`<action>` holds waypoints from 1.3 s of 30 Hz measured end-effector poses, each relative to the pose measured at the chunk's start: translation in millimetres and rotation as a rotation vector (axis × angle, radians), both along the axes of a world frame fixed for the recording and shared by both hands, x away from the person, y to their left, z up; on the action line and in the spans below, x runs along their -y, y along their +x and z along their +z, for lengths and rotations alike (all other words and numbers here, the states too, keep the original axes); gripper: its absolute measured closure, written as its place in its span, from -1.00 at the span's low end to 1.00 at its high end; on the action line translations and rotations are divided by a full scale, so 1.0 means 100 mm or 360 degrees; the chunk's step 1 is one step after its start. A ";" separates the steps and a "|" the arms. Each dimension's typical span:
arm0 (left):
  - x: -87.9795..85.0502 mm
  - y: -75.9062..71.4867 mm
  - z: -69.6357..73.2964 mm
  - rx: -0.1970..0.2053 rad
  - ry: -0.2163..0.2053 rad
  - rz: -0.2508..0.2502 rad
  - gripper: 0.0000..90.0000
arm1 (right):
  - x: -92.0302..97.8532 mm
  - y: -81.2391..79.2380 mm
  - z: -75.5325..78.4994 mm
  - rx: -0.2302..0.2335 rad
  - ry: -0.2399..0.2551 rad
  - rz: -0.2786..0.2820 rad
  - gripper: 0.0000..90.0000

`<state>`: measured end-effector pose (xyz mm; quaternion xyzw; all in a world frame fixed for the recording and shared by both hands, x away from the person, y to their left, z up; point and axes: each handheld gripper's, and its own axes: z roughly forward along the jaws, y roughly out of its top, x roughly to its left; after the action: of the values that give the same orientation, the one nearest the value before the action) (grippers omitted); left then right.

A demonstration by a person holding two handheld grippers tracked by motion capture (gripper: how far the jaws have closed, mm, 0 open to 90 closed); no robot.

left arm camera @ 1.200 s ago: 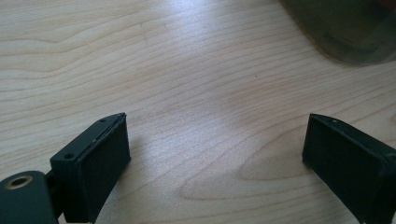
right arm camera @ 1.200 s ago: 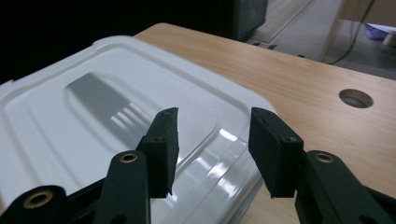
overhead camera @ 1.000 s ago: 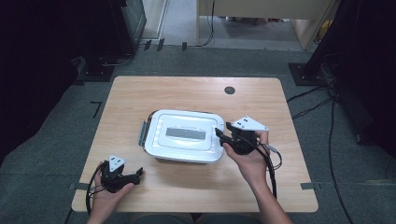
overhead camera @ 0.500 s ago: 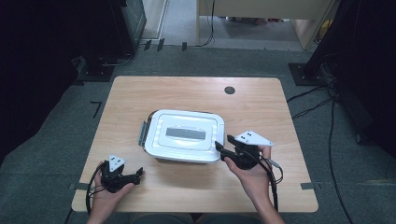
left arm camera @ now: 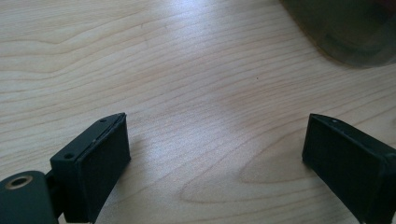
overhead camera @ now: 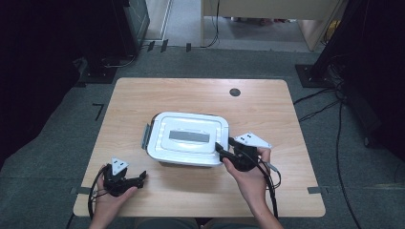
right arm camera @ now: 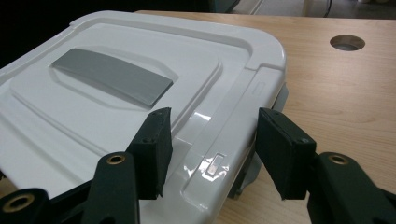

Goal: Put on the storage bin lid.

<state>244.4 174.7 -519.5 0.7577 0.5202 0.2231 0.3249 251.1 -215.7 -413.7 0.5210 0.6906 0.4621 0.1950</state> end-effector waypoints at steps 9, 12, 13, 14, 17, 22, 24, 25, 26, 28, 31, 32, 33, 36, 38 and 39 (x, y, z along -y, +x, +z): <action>0.00 0.00 0.00 -0.0005 0.0010 -0.0008 -0.84 | -0.13 0.15 -0.02 -0.0019 -0.0027 -0.0048 0.05; 0.00 0.00 0.00 -0.0005 0.0010 -0.0007 -0.84 | -0.15 0.20 0.00 -0.0022 -0.0045 -0.0050 0.05; 0.00 0.00 0.00 -0.0005 0.0011 -0.0008 -0.84 | -0.15 0.21 0.00 -0.0030 -0.0047 -0.0050 0.04; 0.00 0.01 0.00 -0.0005 0.0011 -0.0008 -0.84 | -0.14 0.22 0.00 -0.0033 -0.0048 -0.0050 0.04; 0.00 0.01 0.00 -0.0003 0.0008 -0.0007 -0.84 | -0.13 0.23 0.00 -0.0032 -0.0046 -0.0045 0.00; 0.00 0.01 0.00 -0.0003 0.0009 -0.0007 -0.84 | -0.09 0.21 0.00 0.0019 -0.0074 -0.0005 -0.05; 0.00 0.01 0.00 -0.0003 0.0008 -0.0007 -0.84 | -0.04 0.19 0.03 0.0052 -0.0083 0.0004 -0.09; 0.00 0.01 0.00 -0.0004 0.0007 -0.0007 -0.84 | -0.01 0.18 0.04 0.0067 -0.0074 0.0010 -0.10; 0.00 0.01 0.00 -0.0004 0.0007 -0.0007 -0.84 | 0.02 0.17 0.06 0.0071 -0.0053 0.0018 -0.11; 0.00 0.01 0.00 -0.0004 0.0006 -0.0005 -0.84 | 0.10 0.15 0.10 0.0067 -0.0046 0.0034 -0.10; 0.00 0.01 0.00 -0.0003 0.0005 -0.0004 -0.84 | 0.23 0.11 0.15 0.0081 -0.0060 -0.0006 -0.20; 0.00 0.01 0.00 -0.0004 0.0005 -0.0005 -0.84 | 0.27 0.10 0.16 0.0091 -0.0072 -0.0018 -0.25; 0.00 0.01 0.00 -0.0004 0.0005 -0.0005 -0.84 | 0.31 0.09 0.17 0.0100 -0.0071 -0.0021 -0.30; 0.00 0.01 0.00 -0.0003 0.0005 -0.0004 -0.84 | 0.44 0.06 0.18 0.0101 -0.0088 -0.0033 -0.38; 0.00 0.01 0.00 -0.0002 0.0005 -0.0003 -0.84 | 0.53 0.03 0.17 0.0109 -0.0110 -0.0074 -0.39; 0.00 0.01 0.00 -0.0003 0.0006 -0.0005 -0.84 | 0.58 0.02 0.16 0.0112 -0.0116 -0.0085 -0.41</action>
<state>245.2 174.7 -519.3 0.7593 0.5189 0.2229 0.3232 253.0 -273.2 -397.2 0.5152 0.6855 0.4494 0.2503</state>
